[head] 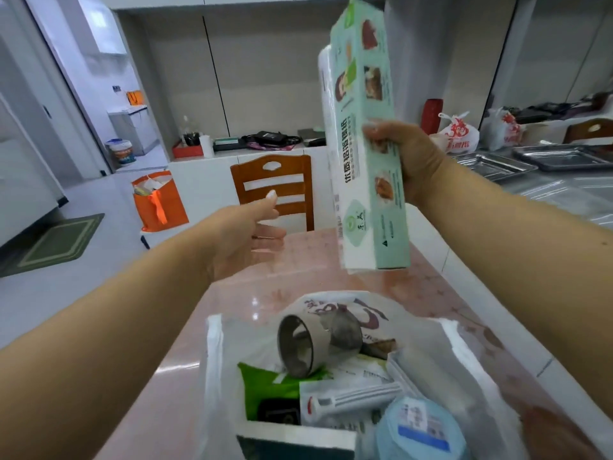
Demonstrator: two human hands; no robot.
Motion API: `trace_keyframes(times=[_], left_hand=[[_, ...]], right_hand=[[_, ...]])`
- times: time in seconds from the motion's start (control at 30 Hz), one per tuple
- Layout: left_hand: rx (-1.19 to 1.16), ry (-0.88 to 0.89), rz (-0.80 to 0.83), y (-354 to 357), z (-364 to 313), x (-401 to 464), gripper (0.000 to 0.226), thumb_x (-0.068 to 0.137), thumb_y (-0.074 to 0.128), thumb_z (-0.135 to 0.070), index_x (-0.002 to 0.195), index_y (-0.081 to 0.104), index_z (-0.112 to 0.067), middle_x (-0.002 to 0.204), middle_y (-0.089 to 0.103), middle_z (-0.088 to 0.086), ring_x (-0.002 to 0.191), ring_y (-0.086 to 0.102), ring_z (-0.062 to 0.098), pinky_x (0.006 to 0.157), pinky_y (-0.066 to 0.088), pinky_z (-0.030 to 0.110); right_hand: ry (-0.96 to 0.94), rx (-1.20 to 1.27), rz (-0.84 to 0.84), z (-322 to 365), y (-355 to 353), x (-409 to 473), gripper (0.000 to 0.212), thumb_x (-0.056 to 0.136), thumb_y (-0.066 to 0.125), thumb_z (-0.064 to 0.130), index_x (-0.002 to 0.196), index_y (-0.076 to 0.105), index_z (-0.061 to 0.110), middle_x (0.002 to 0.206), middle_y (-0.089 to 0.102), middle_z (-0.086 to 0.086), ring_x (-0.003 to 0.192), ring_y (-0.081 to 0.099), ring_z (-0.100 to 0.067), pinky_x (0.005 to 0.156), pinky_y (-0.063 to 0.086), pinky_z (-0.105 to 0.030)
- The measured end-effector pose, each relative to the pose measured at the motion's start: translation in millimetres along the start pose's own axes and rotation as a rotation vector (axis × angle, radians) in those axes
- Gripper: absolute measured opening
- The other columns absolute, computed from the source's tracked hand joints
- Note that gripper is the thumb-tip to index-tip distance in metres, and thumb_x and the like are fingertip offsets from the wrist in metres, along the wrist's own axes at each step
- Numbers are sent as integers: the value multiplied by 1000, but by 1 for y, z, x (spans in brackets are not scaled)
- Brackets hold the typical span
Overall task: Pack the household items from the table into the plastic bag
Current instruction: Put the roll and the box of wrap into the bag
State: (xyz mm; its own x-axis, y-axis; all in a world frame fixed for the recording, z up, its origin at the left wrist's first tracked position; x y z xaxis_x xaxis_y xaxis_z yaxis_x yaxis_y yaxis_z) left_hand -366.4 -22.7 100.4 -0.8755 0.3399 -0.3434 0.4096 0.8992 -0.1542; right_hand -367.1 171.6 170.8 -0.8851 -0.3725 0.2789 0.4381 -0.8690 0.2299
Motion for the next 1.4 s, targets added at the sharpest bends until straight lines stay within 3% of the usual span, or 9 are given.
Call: trace_keyframes(times=[0.27, 0.57, 0.63, 0.73, 0.87, 0.97, 1.07, 1.17, 1.4], left_hand=[[509, 29, -330, -17, 17, -99, 31, 86, 63, -46, 78, 47, -21, 83, 54, 2, 76, 55, 19, 61, 47, 28], [594, -20, -443, -9, 56, -158, 36, 80, 68, -49, 81, 61, -14, 82, 64, 6, 73, 60, 19, 54, 44, 24], [450, -7, -414, -5, 66, -154, 28, 79, 74, -34, 93, 66, -11, 83, 70, 9, 74, 67, 22, 60, 54, 29], [-164, 7, -381, -8, 78, -149, 17, 89, 61, -12, 99, 67, 0, 66, 69, 12, 55, 67, 20, 57, 59, 32], [-696, 11, -205, -7, 84, -153, 35, 96, 43, -27, 98, 61, 3, 76, 72, 12, 34, 50, 10, 36, 40, 13], [-853, 33, -143, -14, 91, -154, 59, 96, 36, -48, 113, 58, 3, 99, 67, 16, 36, 44, 9, 35, 34, 12], [-1001, 20, -105, -20, 97, -155, 72, 91, 33, -61, 132, 51, -4, 125, 63, 14, 40, 44, 9, 33, 35, 14], [-1090, -2, -98, -25, 102, -159, 73, 89, 33, -63, 136, 45, -9, 122, 66, 20, 43, 47, 10, 33, 37, 16], [-1041, -4, -148, -32, 100, -157, 71, 88, 37, -61, 137, 43, -9, 113, 69, 23, 44, 43, 7, 36, 35, 14]], right_hand=[[-75, -46, 70, 16, 91, -65, 39, 61, 79, 16, 92, 56, 9, 79, 55, -8, 67, 62, -20, 61, 57, -30], [-64, -443, -152, -19, 114, -109, 96, 58, 78, 10, 140, 29, 16, 98, 60, -2, 85, 67, -17, 77, 56, -34], [-97, -510, -158, -19, 123, -115, 100, 60, 79, 5, 143, 25, 21, 99, 62, 4, 86, 69, -12, 76, 57, -32], [-92, -662, -147, -27, 134, -117, 109, 62, 83, 3, 146, 17, 26, 113, 58, 4, 97, 66, -12, 78, 59, -32], [14, -927, -51, -47, 134, -121, 114, 59, 85, 17, 146, 13, 36, 130, 47, 6, 115, 54, -14, 79, 55, -27], [108, -1128, 18, -62, 128, -131, 113, 62, 84, 16, 147, 12, 35, 128, 44, 11, 114, 49, -9, 72, 42, -13], [184, -1145, 72, -70, 128, -131, 111, 62, 84, 17, 143, 13, 42, 130, 45, 8, 114, 52, -14, 90, 50, -29], [253, -1139, 118, -75, 128, -125, 111, 62, 84, 16, 140, 13, 47, 131, 45, 5, 115, 53, -19, 97, 50, -46], [286, -1098, 161, -68, 126, -118, 109, 62, 81, 8, 144, 17, 37, 130, 45, 5, 112, 53, -17, 91, 52, -36]])
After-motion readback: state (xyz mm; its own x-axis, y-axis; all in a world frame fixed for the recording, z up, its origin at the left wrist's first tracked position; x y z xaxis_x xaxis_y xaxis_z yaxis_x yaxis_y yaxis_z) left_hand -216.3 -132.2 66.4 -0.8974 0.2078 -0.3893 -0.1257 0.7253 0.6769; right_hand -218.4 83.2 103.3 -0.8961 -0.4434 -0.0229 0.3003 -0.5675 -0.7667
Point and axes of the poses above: each hand's wrist, its own x-axis towards the middle knuckle, its own y-axis out of the palm, z = x × y, the point moved 7 cm from there along x, towards the middle knuckle
